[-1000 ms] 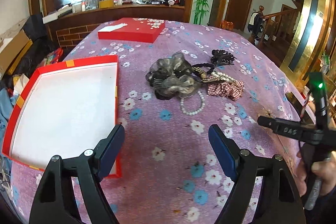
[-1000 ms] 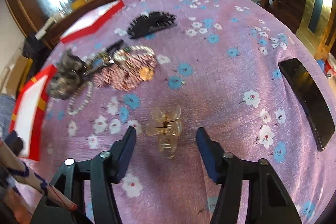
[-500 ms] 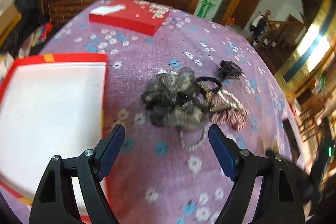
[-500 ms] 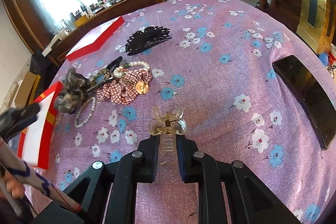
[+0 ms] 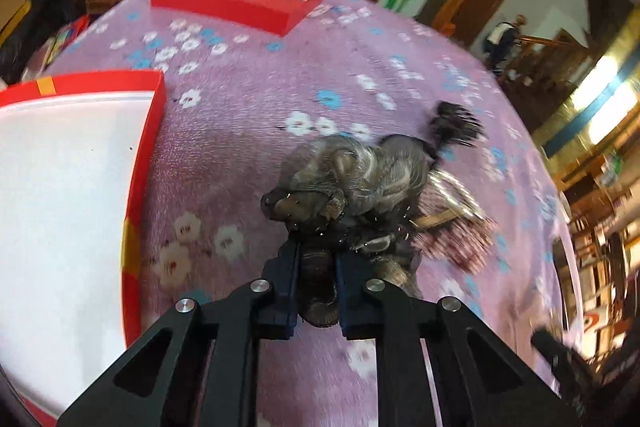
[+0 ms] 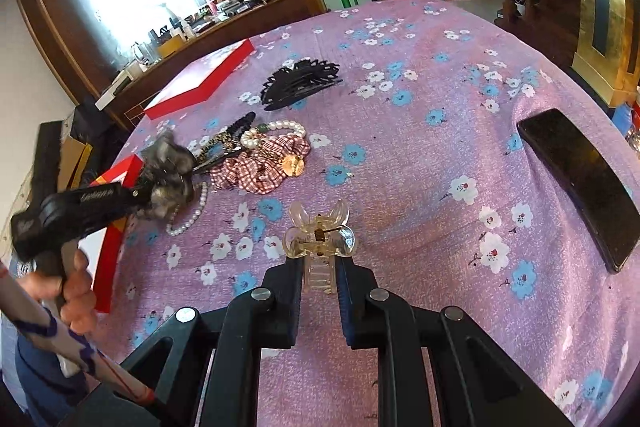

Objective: Organize jewelry
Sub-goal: 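Carry grey scrunchie and clear claw clip with both tools over the white box, then open left tool to drop scrunchie in box while right tool releases claw clip, then move both tools back over the jewelry pile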

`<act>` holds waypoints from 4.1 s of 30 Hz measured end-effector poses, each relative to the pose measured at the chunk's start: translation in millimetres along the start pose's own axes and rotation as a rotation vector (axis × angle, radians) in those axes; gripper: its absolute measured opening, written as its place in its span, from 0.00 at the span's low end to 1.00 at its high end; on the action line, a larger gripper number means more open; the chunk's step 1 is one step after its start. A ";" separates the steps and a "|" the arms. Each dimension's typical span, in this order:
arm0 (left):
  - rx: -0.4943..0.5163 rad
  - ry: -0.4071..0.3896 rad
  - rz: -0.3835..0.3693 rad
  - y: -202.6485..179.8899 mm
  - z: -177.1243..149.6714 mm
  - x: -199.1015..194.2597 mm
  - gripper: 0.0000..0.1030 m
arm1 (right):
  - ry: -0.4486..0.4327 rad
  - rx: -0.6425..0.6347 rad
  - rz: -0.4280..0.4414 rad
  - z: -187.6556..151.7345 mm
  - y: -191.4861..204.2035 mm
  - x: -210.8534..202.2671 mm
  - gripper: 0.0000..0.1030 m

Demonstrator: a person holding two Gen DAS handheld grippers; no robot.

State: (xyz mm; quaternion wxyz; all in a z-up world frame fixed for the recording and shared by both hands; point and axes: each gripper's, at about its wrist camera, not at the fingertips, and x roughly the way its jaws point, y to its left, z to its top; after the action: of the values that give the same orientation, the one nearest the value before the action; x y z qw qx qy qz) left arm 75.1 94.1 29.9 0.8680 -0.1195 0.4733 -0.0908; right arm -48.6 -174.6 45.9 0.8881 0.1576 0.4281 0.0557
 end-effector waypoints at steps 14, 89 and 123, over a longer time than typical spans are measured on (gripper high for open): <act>0.094 -0.164 -0.056 3.9 -40.1 -99.9 0.13 | -0.028 -0.106 0.082 0.6 55.6 -26.2 0.16; -0.032 -0.235 0.550 222.3 -28.0 -106.2 0.65 | 0.101 -0.317 0.324 23.6 309.1 142.0 0.58; 0.035 -0.188 0.448 118.6 -45.2 -142.5 0.65 | 0.141 -0.164 0.139 102.7 109.7 60.0 0.59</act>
State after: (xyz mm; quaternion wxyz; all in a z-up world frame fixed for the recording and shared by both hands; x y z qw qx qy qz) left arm -34.1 240.4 85.5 0.9086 -0.0045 0.4036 0.1075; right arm 72.8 -80.8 97.2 0.8598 0.1094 0.4715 0.1629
